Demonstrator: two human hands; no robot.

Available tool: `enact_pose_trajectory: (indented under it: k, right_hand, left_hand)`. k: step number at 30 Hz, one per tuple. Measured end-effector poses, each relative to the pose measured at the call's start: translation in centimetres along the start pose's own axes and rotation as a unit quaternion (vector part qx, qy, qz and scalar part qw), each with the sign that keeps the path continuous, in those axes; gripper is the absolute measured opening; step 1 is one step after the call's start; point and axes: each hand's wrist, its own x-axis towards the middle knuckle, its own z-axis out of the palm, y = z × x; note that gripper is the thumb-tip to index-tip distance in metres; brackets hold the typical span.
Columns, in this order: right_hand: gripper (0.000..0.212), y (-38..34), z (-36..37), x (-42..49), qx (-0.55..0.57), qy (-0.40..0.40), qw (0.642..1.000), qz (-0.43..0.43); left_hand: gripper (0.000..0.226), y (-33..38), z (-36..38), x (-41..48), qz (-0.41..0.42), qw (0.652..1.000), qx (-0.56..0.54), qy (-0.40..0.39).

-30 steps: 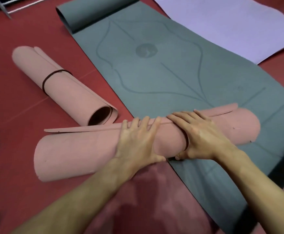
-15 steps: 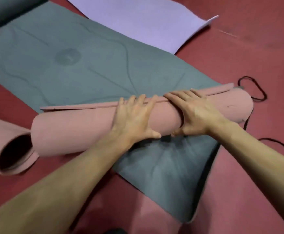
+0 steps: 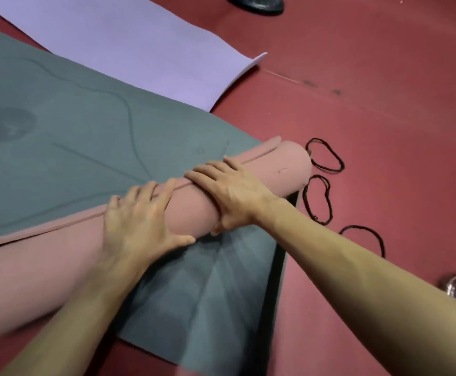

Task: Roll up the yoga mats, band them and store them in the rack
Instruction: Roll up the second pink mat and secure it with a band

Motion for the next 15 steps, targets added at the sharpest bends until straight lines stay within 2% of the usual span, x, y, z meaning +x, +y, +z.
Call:
enact_pose_trajectory:
  k: [5,9,12,15]
  right_hand:
    - [0.127,-3.2,4.0,-1.5,0.045,0.046,0.997,0.036]
    - [0.126,-3.9,6.5,-2.1,0.077,0.061,0.995,0.032]
    - [0.12,-3.7,7.4,-2.6,0.098,0.1,0.99,0.025]
    - [0.125,-3.1,7.4,-2.6,0.132,0.104,0.986,0.005]
  left_hand:
    - [0.125,-1.9,2.4,-1.5,0.026,0.999,0.009,-0.04]
    - [0.119,-2.1,3.9,-2.7,0.052,0.998,-0.02,-0.027]
    - [0.138,0.9,3.8,-2.3,0.059,0.996,-0.031,-0.064]
    - [0.157,3.0,4.1,-0.8,0.039,0.995,-0.03,-0.092]
